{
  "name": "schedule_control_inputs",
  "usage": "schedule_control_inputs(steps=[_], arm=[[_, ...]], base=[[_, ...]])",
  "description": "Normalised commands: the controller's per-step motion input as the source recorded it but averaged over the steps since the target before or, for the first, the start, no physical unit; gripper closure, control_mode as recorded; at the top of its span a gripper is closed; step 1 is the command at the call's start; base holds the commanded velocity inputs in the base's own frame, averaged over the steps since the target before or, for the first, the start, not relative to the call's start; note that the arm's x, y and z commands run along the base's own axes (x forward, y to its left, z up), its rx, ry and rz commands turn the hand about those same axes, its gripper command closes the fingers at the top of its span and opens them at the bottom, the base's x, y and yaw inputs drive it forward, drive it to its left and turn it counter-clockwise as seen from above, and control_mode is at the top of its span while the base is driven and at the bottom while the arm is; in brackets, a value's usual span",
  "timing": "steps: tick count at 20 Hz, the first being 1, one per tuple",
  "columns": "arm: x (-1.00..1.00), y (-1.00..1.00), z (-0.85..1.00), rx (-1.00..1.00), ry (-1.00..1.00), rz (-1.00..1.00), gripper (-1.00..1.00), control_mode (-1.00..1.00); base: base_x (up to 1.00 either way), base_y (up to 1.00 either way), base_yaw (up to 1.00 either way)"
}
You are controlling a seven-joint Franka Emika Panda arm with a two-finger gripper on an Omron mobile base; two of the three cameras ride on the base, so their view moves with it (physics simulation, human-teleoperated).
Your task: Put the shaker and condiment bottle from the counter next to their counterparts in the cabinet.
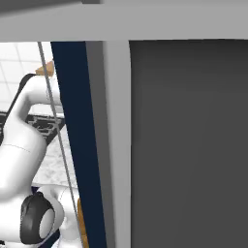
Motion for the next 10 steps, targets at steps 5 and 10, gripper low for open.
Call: schedule_control_inputs(steps=[5, 10], arm=[[-0.41, -0.1, -0.25, 0.07, -0.03, -0.06, -1.0, -1.0], [-0.82, 0.62, -0.64, 0.08, -0.24, -0.62, -1.0, -1.0]], base=[[0.0, 0.0, 0.0], [0.0, 0.0, 0.0]])
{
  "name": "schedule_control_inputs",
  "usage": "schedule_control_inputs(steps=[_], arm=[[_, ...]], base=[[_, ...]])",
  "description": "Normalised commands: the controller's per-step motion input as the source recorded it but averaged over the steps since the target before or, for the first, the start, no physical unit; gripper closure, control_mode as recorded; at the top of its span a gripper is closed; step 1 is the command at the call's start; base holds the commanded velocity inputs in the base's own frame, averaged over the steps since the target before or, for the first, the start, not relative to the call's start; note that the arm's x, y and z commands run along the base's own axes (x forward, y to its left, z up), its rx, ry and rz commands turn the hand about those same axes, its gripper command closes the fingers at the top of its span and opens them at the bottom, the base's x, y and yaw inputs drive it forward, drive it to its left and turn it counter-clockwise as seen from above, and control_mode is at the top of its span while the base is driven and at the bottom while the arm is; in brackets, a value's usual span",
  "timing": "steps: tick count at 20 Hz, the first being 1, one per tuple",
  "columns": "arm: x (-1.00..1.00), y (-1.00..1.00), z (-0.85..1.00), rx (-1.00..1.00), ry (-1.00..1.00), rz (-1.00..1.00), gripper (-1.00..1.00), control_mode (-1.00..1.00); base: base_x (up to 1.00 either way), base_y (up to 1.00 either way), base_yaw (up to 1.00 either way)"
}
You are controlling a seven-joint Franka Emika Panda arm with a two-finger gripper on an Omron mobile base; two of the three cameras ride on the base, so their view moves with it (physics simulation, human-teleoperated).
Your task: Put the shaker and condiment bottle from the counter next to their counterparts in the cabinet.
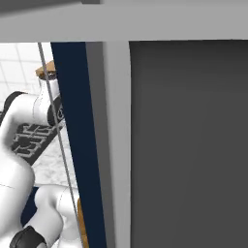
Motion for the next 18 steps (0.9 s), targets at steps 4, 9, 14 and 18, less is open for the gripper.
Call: schedule_control_inputs(steps=[4, 9, 14, 18], arm=[[-0.1, 0.49, -0.51, -0.01, -0.04, -0.86, -1.0, -1.0], [0.23, 0.35, -0.04, 0.04, 0.04, -0.52, -1.0, -1.0], [0.16, 0.08, 0.0, -0.29, -0.17, -0.57, -1.0, -1.0], [0.09, 0.0, 0.0, -0.45, -0.25, -0.54, -1.0, -1.0]], base=[[0.0, 0.0, 0.0], [0.0, 0.0, 0.0], [0.0, 0.0, 0.0], [0.0, 0.0, 0.0]])
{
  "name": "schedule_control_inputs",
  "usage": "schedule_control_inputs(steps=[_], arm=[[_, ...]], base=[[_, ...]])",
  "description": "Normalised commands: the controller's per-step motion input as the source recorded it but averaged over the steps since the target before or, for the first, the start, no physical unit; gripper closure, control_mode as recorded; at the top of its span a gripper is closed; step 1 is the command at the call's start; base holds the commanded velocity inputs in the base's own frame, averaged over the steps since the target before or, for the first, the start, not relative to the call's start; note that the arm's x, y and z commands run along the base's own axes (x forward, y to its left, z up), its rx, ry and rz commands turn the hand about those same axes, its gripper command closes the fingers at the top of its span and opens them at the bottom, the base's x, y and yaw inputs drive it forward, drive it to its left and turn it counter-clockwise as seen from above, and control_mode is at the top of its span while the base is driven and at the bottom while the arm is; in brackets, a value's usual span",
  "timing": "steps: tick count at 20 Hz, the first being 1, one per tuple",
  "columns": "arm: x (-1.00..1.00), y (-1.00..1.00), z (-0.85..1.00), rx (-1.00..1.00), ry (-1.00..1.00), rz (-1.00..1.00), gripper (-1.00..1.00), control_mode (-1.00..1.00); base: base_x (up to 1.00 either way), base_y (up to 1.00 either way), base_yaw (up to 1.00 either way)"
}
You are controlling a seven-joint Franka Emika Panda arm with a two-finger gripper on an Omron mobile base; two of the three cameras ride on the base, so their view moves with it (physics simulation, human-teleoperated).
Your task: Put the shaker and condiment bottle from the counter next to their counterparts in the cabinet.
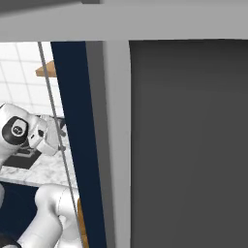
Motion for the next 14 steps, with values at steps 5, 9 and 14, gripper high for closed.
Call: schedule_control_inputs(steps=[5, 9, 14], arm=[[0.17, -0.01, 0.0, -0.39, -0.23, -0.31, -1.0, -1.0], [0.28, -0.22, -0.03, -0.12, 0.0, -0.11, -1.0, -1.0], [0.15, -0.03, -0.16, 0.03, 0.0, -0.02, -1.0, -1.0]], base=[[0.0, 0.0, 0.0], [0.0, 0.0, 0.0], [0.0, 0.0, 0.0]])
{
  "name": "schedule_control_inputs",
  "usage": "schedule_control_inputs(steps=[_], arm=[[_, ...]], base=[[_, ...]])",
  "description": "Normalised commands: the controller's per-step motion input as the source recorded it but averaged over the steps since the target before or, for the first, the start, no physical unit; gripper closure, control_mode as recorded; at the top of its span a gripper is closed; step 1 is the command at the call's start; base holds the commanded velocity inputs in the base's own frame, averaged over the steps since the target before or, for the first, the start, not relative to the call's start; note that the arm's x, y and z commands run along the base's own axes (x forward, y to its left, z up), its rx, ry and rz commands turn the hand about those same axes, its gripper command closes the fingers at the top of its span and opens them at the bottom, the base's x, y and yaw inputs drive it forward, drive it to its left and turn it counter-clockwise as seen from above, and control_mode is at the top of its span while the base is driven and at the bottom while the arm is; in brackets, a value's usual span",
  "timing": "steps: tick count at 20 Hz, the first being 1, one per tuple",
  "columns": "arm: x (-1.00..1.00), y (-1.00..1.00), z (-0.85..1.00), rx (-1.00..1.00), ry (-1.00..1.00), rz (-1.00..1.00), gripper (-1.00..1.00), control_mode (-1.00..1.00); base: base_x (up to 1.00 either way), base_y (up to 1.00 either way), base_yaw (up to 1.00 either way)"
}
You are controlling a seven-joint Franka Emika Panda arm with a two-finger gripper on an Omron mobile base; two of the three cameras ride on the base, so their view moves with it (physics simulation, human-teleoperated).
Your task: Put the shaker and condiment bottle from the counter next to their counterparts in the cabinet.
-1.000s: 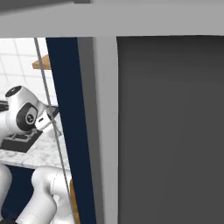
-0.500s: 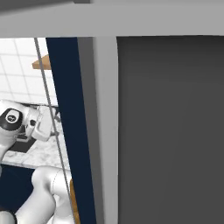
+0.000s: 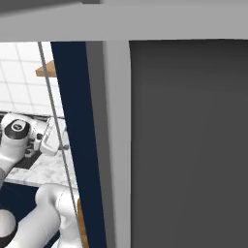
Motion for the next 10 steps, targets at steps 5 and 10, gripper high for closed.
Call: schedule_control_inputs(steps=[5, 10], arm=[[0.64, -0.41, -0.68, 0.14, 0.03, 0.0, -1.0, -1.0], [0.33, -0.19, -0.57, 0.1, 0.01, 0.01, -1.0, -1.0]], base=[[0.0, 0.0, 0.0], [0.0, 0.0, 0.0]])
